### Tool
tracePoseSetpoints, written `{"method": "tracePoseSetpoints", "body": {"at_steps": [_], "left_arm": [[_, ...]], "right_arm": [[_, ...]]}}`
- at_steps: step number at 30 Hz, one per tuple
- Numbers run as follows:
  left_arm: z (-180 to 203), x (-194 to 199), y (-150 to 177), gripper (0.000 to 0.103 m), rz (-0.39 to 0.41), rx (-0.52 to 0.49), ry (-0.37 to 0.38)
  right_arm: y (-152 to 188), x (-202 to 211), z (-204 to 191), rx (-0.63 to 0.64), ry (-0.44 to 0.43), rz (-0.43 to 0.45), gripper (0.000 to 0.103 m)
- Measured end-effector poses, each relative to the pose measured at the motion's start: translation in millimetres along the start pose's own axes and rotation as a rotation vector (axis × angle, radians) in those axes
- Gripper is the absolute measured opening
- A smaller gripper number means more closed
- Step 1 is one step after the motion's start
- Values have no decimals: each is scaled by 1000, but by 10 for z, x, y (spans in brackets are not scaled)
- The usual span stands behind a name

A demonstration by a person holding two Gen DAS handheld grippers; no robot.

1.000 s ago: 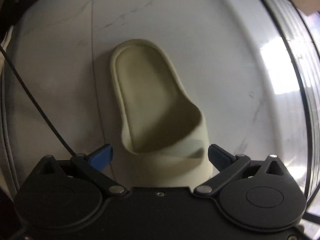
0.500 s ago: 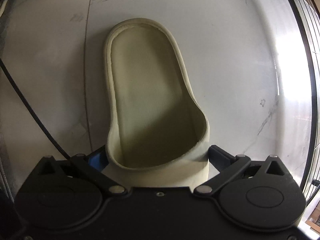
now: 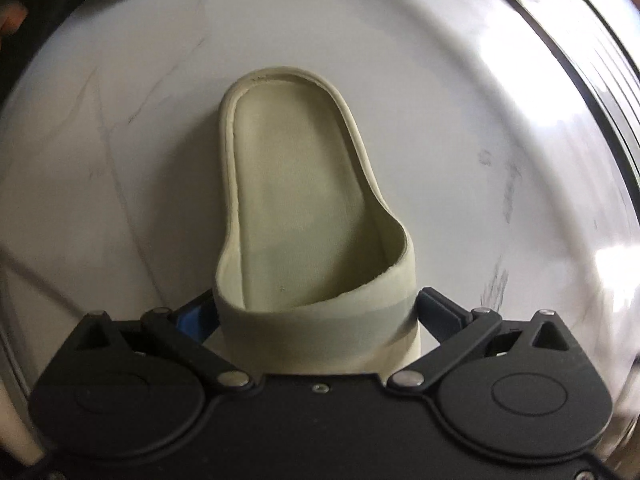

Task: Organize scattered shoes
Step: 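Lift the beige slide with the right gripper and carry it along the rack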

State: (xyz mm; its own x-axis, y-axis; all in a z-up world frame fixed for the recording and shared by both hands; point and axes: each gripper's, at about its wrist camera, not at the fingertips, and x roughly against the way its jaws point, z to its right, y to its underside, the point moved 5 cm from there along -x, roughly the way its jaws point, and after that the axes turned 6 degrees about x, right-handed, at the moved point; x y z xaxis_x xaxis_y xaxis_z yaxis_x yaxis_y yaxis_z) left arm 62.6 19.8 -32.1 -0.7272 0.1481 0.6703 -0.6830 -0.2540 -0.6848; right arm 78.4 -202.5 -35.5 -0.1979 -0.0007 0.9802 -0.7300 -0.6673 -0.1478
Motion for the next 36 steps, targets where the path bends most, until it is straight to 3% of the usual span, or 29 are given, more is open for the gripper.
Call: {"method": "tracePoseSetpoints", "body": {"at_steps": [7, 14, 21, 28, 33, 36], "left_arm": [[-25, -29, 16, 102, -18, 13, -5], [-73, -30, 12, 102, -22, 35, -7], [-100, -24, 1, 102, -26, 65, 6], [-132, -13, -5, 102, -30, 82, 1], [-144, -21, -3, 102, -36, 93, -2], [-144, -19, 0, 102, -37, 95, 0]], "right_arm": [[-111, 23, 117, -278, 36, 17, 103], [-147, 8, 489, -580, -24, 15, 103], [-72, 237, 610, -580, -8, -3, 103], [-9, 209, 479, -528, 91, -41, 103], [82, 247, 498, -511, 110, -62, 103], [92, 290, 446, -432, 163, -80, 103]]}}
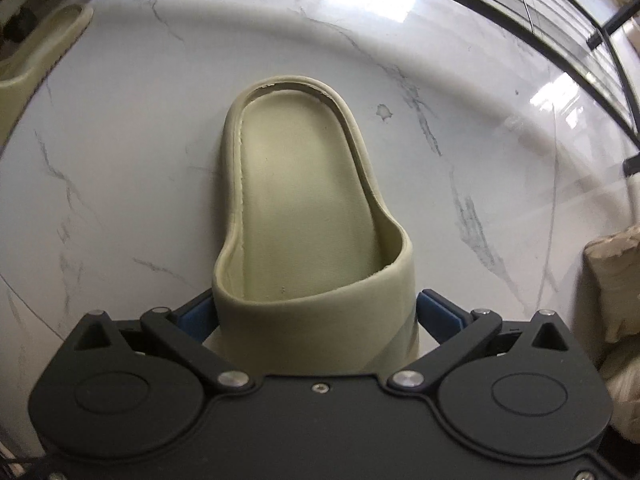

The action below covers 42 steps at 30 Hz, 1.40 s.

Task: Organize scattered shoes
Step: 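Lift the beige slide with the right gripper and carry it along the rack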

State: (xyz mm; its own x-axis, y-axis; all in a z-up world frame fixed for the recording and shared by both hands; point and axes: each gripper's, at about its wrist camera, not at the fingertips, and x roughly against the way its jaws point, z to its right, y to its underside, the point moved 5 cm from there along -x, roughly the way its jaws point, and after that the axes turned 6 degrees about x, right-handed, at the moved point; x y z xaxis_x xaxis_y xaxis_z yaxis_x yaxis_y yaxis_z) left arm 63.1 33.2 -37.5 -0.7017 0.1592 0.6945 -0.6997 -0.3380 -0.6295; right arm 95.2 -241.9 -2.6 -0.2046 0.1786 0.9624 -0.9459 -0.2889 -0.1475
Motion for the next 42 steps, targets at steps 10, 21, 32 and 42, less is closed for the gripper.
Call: {"method": "tracePoseSetpoints", "body": {"at_steps": [10, 21, 32, 42], "left_arm": [[-20, -18, -5, 102, -7, 8, -3], [-47, -28, -11, 102, -12, 26, -6], [-42, -35, 8, 102, -19, 17, -11], [-90, -45, 9, 102, -20, 28, -29]], "right_arm": [[78, 56, 238, -124, -68, 59, 101], [330, 234, 940, -608, -157, 72, 100], [540, 102, 798, -527, -80, 69, 102], [351, -154, 560, -472, -12, 71, 103]]}}
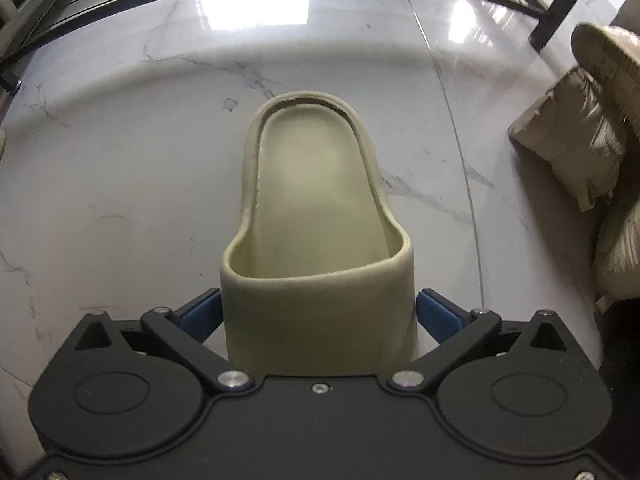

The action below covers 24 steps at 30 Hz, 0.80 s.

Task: Organize scattered shoes
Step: 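Lift the beige slide with the right gripper and carry it along the rack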

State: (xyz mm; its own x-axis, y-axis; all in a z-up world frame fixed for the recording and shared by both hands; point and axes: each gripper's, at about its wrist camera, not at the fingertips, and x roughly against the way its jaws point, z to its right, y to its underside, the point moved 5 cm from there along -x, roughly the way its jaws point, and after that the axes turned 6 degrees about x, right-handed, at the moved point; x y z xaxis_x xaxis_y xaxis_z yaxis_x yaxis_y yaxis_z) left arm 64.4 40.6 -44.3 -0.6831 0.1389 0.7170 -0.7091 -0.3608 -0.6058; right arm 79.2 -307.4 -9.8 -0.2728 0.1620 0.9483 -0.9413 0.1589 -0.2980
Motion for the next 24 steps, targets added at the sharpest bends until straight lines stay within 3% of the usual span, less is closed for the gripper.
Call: {"method": "tracePoseSetpoints", "body": {"at_steps": [11, 20, 24], "left_arm": [[38, 8, 18, 102, 9, -39, -9], [22, 5, 18, 102, 7, -37, -15], [20, 0, 16, 102, 5, -35, -13]], "right_arm": [[62, -57, -32, -32, -42, 33, 103], [129, -39, -32, -152, -81, 80, 101], [161, -26, -78, -71, -25, 117, 101]]}}
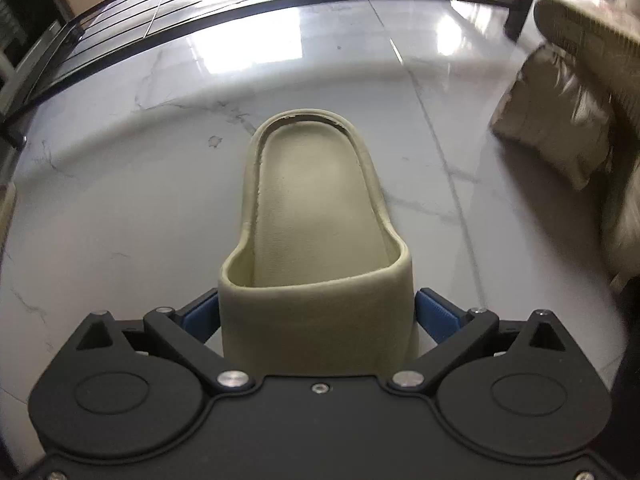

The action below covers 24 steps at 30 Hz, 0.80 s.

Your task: Organize scattered shoes

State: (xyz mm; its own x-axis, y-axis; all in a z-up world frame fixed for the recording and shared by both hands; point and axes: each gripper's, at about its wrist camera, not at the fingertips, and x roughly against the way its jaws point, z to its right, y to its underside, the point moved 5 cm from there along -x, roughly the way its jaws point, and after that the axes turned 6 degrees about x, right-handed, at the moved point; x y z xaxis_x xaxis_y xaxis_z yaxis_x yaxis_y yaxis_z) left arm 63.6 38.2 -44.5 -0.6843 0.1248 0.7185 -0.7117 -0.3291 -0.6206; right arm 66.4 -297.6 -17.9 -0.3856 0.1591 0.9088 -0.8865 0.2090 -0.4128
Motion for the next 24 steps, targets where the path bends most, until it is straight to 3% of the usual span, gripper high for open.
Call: {"method": "tracePoseSetpoints", "body": {"at_steps": [4, 7, 12, 24], "left_arm": [[3, -5, -2, 102, 0, -2, 5], [4, -14, -1, 102, -3, -4, 8], [6, -23, 0, 102, -5, -8, 6], [-3, -29, 5, 102, -5, -6, -3]], "right_arm": [[5, 14, 47, 84, 56, 42, 101], [-7, -6, 119, 74, 73, 53, 101], [85, -128, 158, -24, 30, -3, 102], [104, -184, 34, -13, 21, 65, 102]]}}
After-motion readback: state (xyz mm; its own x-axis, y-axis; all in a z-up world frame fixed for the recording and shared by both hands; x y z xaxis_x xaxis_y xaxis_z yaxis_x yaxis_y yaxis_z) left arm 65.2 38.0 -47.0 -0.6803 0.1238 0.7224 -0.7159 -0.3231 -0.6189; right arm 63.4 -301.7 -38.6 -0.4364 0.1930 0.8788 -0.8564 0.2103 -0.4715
